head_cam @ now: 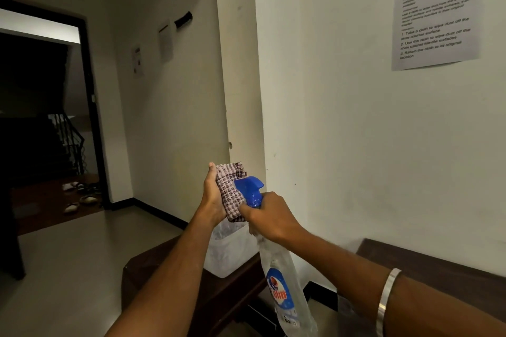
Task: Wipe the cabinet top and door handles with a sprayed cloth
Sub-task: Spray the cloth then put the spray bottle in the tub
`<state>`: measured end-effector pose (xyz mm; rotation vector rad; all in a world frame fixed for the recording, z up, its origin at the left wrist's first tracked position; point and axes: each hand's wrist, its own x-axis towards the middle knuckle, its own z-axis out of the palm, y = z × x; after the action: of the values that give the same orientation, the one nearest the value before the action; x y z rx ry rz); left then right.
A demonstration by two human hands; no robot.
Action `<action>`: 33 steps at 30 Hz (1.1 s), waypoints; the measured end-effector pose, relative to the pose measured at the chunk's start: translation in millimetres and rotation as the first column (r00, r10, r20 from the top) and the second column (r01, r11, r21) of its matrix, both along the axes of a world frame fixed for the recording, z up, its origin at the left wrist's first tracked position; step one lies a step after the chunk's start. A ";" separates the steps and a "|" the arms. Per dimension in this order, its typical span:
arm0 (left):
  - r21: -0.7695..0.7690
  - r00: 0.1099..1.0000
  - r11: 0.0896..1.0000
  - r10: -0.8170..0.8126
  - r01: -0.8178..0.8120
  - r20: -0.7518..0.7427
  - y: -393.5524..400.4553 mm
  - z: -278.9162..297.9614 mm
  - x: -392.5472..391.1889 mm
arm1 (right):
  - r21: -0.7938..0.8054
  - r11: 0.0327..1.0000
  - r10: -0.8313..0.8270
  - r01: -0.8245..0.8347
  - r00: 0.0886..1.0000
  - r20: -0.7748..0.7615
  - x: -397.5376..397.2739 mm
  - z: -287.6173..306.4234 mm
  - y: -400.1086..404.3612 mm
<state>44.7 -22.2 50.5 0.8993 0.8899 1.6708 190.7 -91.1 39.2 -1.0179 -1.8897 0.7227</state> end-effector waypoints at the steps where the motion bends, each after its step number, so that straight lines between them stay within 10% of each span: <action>1: -0.007 1.000 1.000 0.008 -0.008 -0.003 -0.7 0.0 0.3 | 0.002 1.000 -0.006 0.006 1.000 -0.014 0.4 -0.7 -0.2; 33: 0.045 0.999 0.999 -0.029 0.030 -0.025 -2.3 8.7 4.1 | -0.004 0.999 -0.049 0.049 0.999 0.008 27.6 -17.0 -6.9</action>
<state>48.8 -24.5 59.2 0.9608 0.8542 1.6639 218.3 -98.0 22.2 -1.0673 -1.8640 0.6948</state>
